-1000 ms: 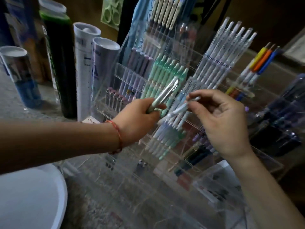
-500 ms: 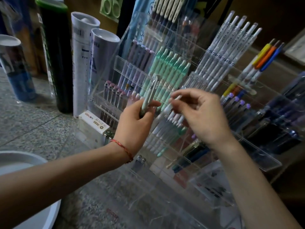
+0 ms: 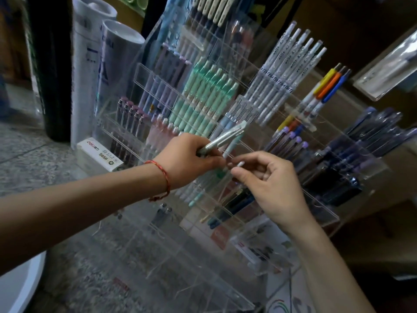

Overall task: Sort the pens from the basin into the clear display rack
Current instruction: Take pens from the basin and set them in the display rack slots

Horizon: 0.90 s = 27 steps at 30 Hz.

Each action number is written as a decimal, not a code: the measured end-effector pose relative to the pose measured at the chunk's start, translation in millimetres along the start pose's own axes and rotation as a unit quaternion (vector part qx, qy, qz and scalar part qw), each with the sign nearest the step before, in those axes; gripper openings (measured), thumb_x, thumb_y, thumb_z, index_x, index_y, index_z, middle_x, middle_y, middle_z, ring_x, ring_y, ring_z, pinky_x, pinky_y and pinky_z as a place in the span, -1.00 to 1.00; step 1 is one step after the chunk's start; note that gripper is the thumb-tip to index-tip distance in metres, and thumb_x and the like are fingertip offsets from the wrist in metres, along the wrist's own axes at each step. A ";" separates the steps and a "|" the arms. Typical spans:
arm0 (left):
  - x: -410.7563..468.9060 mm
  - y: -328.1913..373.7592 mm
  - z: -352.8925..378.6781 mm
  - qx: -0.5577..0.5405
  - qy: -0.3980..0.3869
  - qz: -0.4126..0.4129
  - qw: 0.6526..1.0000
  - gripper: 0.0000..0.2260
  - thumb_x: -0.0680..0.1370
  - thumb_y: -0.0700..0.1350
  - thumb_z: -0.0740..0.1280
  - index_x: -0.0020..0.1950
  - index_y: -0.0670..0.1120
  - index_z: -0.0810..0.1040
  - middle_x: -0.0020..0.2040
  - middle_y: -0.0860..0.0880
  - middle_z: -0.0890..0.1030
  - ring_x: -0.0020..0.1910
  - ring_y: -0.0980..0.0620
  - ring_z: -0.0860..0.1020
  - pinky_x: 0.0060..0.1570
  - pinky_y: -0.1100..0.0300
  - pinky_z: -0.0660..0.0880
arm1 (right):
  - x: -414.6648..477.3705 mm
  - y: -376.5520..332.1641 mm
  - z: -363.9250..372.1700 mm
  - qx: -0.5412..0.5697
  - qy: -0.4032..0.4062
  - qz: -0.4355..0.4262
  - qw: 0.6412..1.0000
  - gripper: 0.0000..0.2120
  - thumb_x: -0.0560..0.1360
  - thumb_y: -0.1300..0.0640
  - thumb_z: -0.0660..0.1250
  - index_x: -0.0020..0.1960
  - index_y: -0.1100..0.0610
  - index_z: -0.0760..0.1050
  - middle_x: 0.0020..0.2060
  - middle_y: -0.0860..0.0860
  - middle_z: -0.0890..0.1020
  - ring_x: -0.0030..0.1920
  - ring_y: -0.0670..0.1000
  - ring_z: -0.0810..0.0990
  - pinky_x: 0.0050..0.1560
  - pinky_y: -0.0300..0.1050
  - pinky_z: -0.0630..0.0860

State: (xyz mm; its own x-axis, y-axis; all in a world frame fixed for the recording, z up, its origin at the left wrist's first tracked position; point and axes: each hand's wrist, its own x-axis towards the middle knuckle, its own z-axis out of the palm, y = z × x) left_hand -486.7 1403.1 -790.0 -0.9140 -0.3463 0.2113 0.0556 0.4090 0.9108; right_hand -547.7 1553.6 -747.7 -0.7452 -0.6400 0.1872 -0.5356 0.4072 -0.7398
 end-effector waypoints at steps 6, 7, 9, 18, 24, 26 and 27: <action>1.2 -1.8 1.4 -0.036 0.004 0.007 0.999 -0.92 0.43 -0.08 0.42 -0.26 0.05 0.58 -0.19 -0.06 0.65 -0.19 0.03 0.57 -0.13 0.18 0.51 | -2.0 5.6 14.6 -0.001 -0.015 0.056 0.998 -0.76 0.40 0.36 0.42 -0.21 0.06 0.48 -0.31 -0.07 0.62 -0.27 -0.22 0.63 -0.15 -0.35 0.57; 2.4 -3.1 1.9 -0.040 0.004 0.005 0.999 -0.91 0.43 -0.08 0.42 -0.26 0.06 0.57 -0.20 -0.06 0.65 -0.21 0.06 0.55 -0.13 0.19 0.51 | -2.0 6.7 16.0 -0.006 -0.008 0.061 0.998 -0.76 0.38 0.35 0.44 -0.22 0.05 0.47 -0.32 -0.07 0.62 -0.28 -0.21 0.62 -0.16 -0.34 0.56; 2.4 -3.7 1.6 -0.042 0.003 0.001 0.999 -0.93 0.43 -0.09 0.42 -0.25 0.05 0.59 -0.19 -0.04 0.65 -0.20 0.07 0.55 -0.11 0.17 0.52 | -1.8 7.4 15.5 -0.032 0.000 0.063 0.997 -0.77 0.37 0.30 0.47 -0.23 0.03 0.48 -0.34 -0.07 0.63 -0.27 -0.17 0.63 -0.13 -0.26 0.59; -32.9 5.3 0.6 -0.361 -0.009 -0.056 0.931 -0.76 0.62 -0.10 0.07 0.04 -0.14 0.50 -0.30 -0.03 0.50 -0.56 0.17 0.27 -0.59 0.38 0.17 | -2.5 -4.7 8.8 -0.117 -0.038 0.057 0.991 -0.75 0.38 0.17 0.46 -0.09 -0.09 0.44 -0.16 -0.11 0.59 -0.09 -0.18 0.57 -0.01 -0.24 0.54; -34.7 4.4 -10.1 -0.564 -0.189 -0.212 0.775 -0.71 0.53 -0.15 0.06 0.07 -0.20 0.53 -0.40 -0.03 0.47 -0.55 0.14 0.25 -0.59 0.35 0.16 | -3.4 -31.5 0.1 0.055 -0.006 0.033 0.998 -0.75 0.55 0.07 0.23 0.20 -0.06 0.50 -0.01 -0.16 0.63 0.00 -0.24 0.59 0.03 -0.35 0.50; -33.6 4.6 -11.8 -0.591 -0.230 -0.219 0.742 -0.70 0.50 -0.14 0.09 0.06 -0.20 0.55 -0.38 -0.02 0.47 -0.53 0.14 0.27 -0.55 0.35 0.19 | -1.7 -35.3 2.0 0.124 -0.039 0.048 0.990 -0.76 0.54 0.10 0.24 0.19 -0.02 0.50 -0.05 -0.08 0.67 -0.05 -0.14 0.65 0.07 -0.23 0.56; -33.1 4.4 -11.9 -0.601 -0.245 -0.218 0.729 -0.70 0.50 -0.14 0.10 0.06 -0.20 0.56 -0.37 -0.03 0.48 -0.52 0.13 0.29 -0.53 0.34 0.22 | -1.3 -36.1 2.3 0.151 -0.040 0.055 0.986 -0.78 0.54 0.13 0.25 0.16 0.00 0.51 -0.10 -0.05 0.68 -0.10 -0.09 0.66 0.08 -0.17 0.57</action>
State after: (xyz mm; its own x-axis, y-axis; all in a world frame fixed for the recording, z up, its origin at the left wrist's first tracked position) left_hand -451.5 1406.2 -788.8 -0.9672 0.2426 -0.0752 -0.2415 -0.7867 0.5682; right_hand -526.4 1538.2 -722.7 -0.7518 -0.6573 0.0525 -0.3019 0.2723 -0.9136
